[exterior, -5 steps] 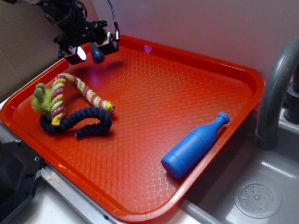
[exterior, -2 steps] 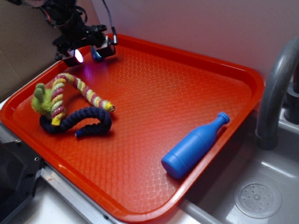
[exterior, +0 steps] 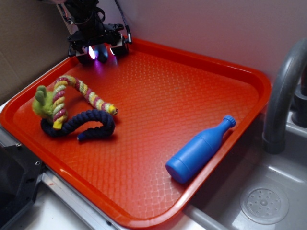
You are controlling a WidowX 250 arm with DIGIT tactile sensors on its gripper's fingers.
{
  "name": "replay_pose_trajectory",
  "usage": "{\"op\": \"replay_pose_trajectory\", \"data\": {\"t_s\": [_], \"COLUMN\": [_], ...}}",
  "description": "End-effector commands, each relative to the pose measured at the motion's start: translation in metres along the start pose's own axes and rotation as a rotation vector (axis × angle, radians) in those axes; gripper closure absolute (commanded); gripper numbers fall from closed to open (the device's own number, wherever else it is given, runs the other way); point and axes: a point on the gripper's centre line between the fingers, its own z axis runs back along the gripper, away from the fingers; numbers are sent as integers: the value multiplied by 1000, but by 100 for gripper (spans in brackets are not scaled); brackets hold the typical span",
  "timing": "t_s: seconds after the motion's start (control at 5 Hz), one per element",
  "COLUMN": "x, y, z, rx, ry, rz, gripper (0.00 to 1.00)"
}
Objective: Grab the plastic pickle.
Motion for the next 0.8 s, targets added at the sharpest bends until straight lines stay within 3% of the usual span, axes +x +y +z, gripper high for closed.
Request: {"op": "replay_pose_trajectory", "data": {"t_s": [0.0, 0.6], "x": [11, 6], "y": [-2, -4], "z": [-5, 3], "rx": [18, 25], "ry": [8, 10], "rz": [29, -19], "gripper": [100, 100]}}
